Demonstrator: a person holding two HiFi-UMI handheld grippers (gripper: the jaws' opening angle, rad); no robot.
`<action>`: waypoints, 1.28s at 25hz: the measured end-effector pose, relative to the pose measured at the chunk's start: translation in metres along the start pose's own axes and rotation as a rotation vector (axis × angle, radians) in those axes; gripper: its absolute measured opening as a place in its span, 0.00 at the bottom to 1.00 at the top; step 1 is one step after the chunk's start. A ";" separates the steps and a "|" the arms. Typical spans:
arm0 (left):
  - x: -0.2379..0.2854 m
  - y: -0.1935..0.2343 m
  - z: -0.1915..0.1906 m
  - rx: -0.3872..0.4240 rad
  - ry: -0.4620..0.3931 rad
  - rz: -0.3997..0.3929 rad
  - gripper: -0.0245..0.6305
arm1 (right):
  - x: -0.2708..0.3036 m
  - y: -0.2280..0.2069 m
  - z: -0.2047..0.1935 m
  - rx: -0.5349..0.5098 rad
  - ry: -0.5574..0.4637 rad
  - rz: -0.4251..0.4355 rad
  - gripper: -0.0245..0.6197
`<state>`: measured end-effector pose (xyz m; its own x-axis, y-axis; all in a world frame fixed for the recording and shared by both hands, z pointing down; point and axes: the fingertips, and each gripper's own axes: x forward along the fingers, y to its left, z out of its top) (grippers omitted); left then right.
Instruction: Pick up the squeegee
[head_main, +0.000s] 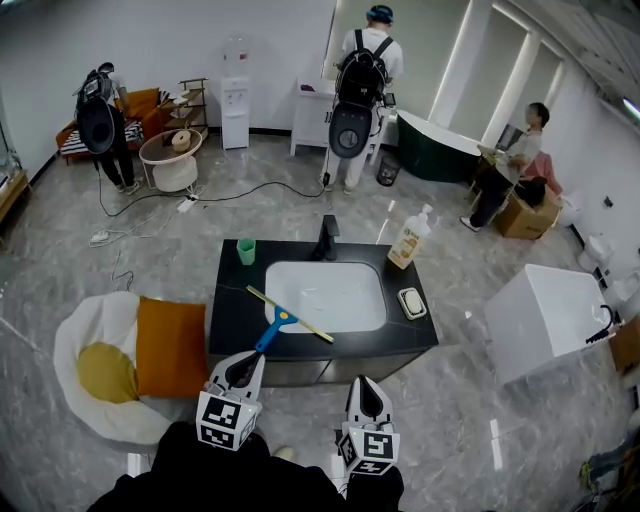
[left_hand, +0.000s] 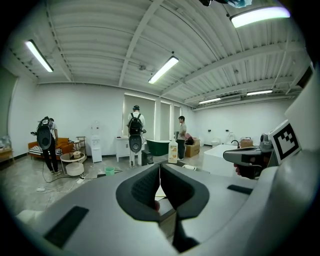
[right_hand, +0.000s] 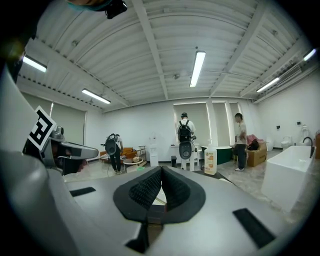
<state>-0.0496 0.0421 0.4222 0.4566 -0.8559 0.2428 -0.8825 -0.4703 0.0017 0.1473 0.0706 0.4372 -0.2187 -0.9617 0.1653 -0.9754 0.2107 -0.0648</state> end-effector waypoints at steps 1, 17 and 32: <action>0.002 0.001 0.000 0.001 0.003 0.006 0.07 | 0.003 0.000 0.001 0.003 -0.001 0.006 0.06; 0.096 0.045 -0.022 -0.026 0.117 0.019 0.07 | 0.106 -0.022 -0.018 0.047 0.085 0.035 0.06; 0.210 0.096 -0.092 -0.079 0.321 -0.028 0.07 | 0.223 -0.049 -0.085 0.127 0.259 0.014 0.06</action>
<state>-0.0488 -0.1626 0.5628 0.4331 -0.7255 0.5348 -0.8818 -0.4638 0.0849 0.1443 -0.1393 0.5608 -0.2477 -0.8787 0.4081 -0.9646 0.1841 -0.1890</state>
